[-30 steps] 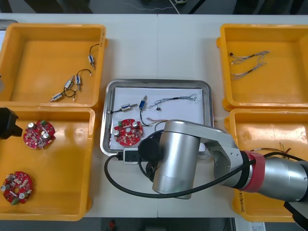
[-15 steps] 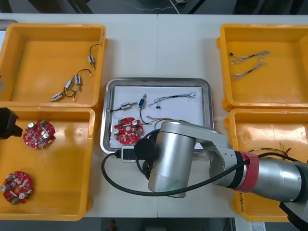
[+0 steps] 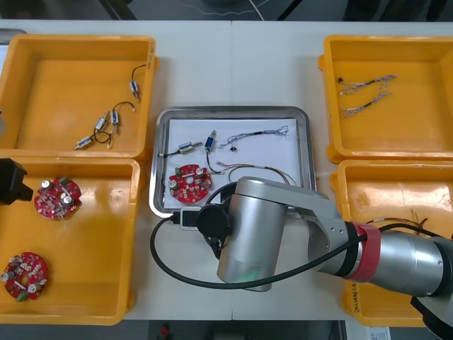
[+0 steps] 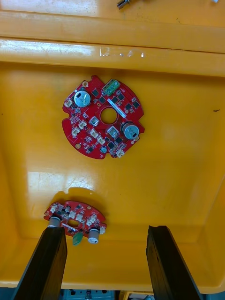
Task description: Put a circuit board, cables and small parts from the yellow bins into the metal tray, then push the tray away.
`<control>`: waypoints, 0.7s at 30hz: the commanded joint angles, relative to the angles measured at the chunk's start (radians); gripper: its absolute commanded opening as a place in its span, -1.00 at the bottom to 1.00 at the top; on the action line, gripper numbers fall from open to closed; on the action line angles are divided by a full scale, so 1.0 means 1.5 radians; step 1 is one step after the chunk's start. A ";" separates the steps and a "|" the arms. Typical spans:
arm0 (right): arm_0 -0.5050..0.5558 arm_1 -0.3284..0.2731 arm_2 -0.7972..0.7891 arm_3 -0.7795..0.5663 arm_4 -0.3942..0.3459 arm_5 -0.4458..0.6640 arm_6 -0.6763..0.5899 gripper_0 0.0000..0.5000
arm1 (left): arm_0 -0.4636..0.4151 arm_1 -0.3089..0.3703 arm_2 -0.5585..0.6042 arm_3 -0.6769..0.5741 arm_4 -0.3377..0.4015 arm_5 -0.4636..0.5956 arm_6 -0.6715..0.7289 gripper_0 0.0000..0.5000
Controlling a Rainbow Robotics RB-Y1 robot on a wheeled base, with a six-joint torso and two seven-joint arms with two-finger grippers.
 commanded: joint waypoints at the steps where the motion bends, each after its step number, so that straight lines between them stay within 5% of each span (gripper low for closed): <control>1: -0.044 0.000 0.008 -0.007 0.009 -0.001 -0.004 -1.00 | 0.010 0.027 0.019 -0.019 -0.007 -0.005 -0.069 1.00; 21: -0.164 -0.004 0.008 0.111 0.000 -0.050 0.000 -1.00 | 0.010 0.027 0.019 -0.019 -0.007 -0.005 -0.069 1.00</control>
